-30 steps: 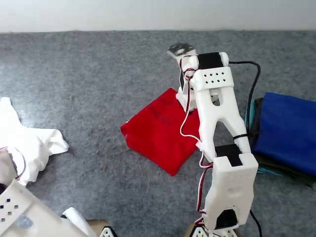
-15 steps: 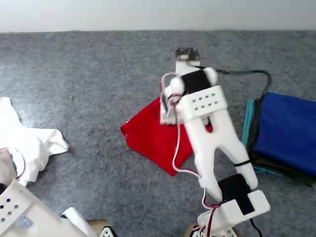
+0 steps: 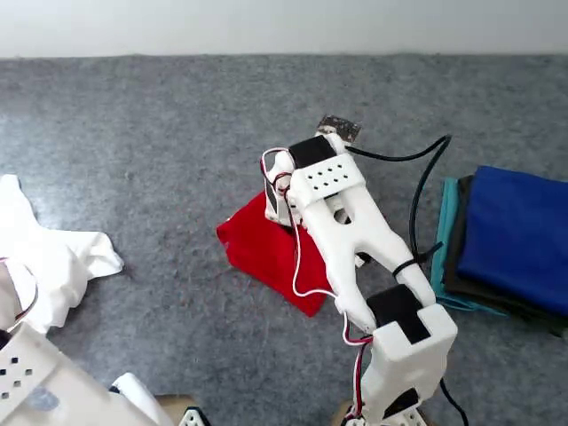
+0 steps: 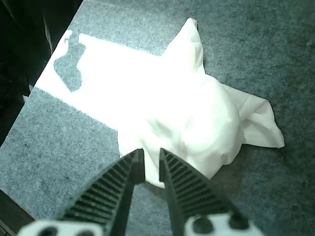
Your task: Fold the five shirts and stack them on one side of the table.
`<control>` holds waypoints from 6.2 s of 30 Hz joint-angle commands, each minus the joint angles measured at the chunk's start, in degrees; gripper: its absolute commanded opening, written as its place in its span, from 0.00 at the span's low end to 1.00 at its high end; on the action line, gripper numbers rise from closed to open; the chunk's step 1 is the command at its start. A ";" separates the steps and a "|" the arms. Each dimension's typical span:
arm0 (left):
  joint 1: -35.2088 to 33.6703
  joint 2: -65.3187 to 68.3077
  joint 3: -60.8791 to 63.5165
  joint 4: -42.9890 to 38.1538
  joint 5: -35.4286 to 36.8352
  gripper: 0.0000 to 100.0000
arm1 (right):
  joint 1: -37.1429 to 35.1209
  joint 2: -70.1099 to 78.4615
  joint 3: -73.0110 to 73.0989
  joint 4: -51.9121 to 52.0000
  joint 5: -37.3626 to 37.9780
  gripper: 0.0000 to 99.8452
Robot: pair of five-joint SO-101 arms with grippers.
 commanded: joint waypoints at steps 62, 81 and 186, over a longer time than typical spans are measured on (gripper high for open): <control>-2.29 15.74 -10.33 -0.26 -0.53 0.06 | 25.27 -36.18 4.04 -0.13 40.53 0.01; 7.21 15.47 -10.42 0.09 -0.26 0.06 | 50.59 -43.74 10.99 -12.44 60.92 0.01; 7.38 15.82 -7.25 0.09 -0.70 0.06 | 66.95 -44.18 49.41 -38.90 117.98 0.00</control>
